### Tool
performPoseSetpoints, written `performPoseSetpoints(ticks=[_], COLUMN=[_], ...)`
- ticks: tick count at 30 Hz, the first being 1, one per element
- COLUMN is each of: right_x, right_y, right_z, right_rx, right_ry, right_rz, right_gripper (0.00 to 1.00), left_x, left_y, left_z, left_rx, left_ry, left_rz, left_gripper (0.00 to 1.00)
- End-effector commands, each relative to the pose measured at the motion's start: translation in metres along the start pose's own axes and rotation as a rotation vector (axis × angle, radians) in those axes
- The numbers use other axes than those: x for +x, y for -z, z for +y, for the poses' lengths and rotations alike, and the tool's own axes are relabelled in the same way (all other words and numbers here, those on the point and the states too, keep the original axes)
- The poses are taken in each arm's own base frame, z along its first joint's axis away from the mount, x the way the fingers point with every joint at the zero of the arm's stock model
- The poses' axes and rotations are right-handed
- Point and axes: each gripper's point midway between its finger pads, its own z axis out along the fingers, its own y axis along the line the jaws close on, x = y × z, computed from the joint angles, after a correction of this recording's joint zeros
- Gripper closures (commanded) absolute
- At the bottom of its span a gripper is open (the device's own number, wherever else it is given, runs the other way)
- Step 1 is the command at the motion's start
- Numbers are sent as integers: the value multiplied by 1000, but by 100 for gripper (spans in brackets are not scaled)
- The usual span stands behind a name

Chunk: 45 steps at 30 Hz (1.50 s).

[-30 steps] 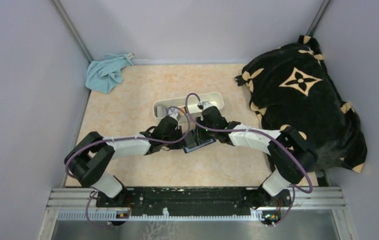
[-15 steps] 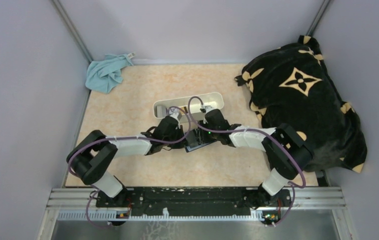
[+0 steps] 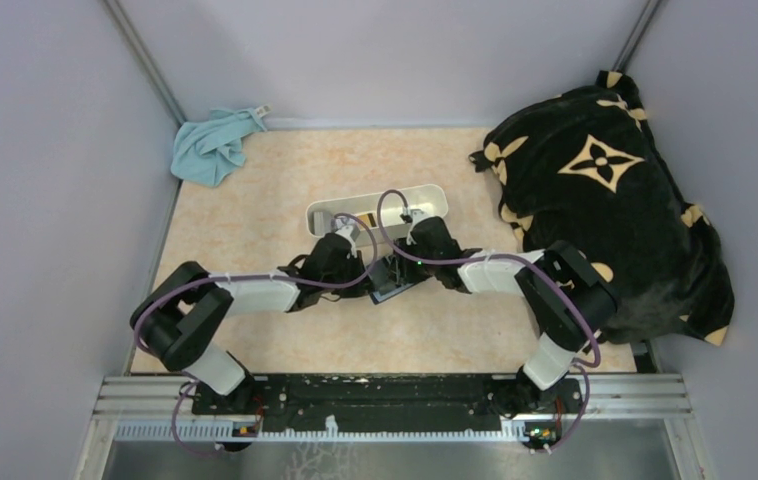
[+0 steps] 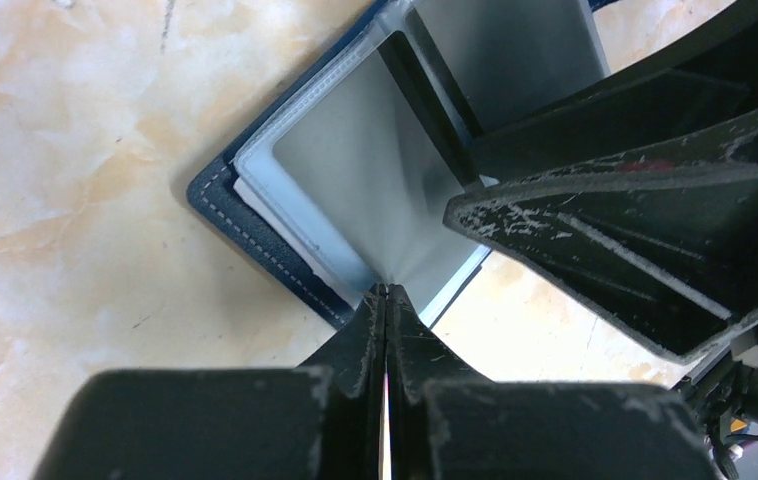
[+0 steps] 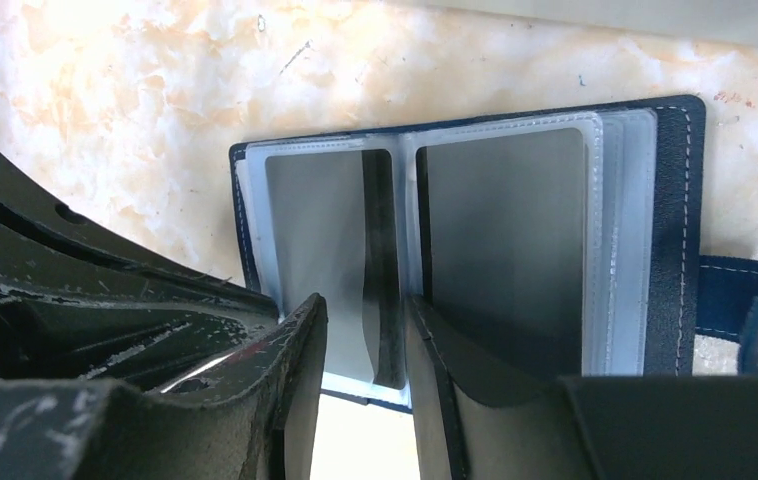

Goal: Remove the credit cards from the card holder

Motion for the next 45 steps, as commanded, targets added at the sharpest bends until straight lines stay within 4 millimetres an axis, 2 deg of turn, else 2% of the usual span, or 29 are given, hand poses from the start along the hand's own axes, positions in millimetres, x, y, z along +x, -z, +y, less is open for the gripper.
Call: performPoseSetpoints(ticks=[1, 4, 9, 16, 30, 45], right_x=[21, 27, 41, 52, 33, 26], right_y=[-4, -7, -11, -6, 9, 25], right_z=[-36, -35, -13, 2, 45, 69], right_rx=[80, 49, -101, -206, -422, -556], right_ry=[-12, -4, -16, -55, -97, -123], right_rz=[42, 62, 105, 117, 70, 60], right_gripper=[64, 64, 67, 67, 70, 71], left_x=[32, 30, 33, 37, 40, 43], left_y=[11, 14, 11, 8, 1, -2], left_z=[49, 51, 54, 55, 56, 59], left_rx=[-151, -153, -155, -154, -156, -159], left_ry=[3, 2, 11, 17, 17, 18], left_rz=[84, 76, 85, 93, 111, 121], left_gripper=[100, 100, 100, 100, 100, 100])
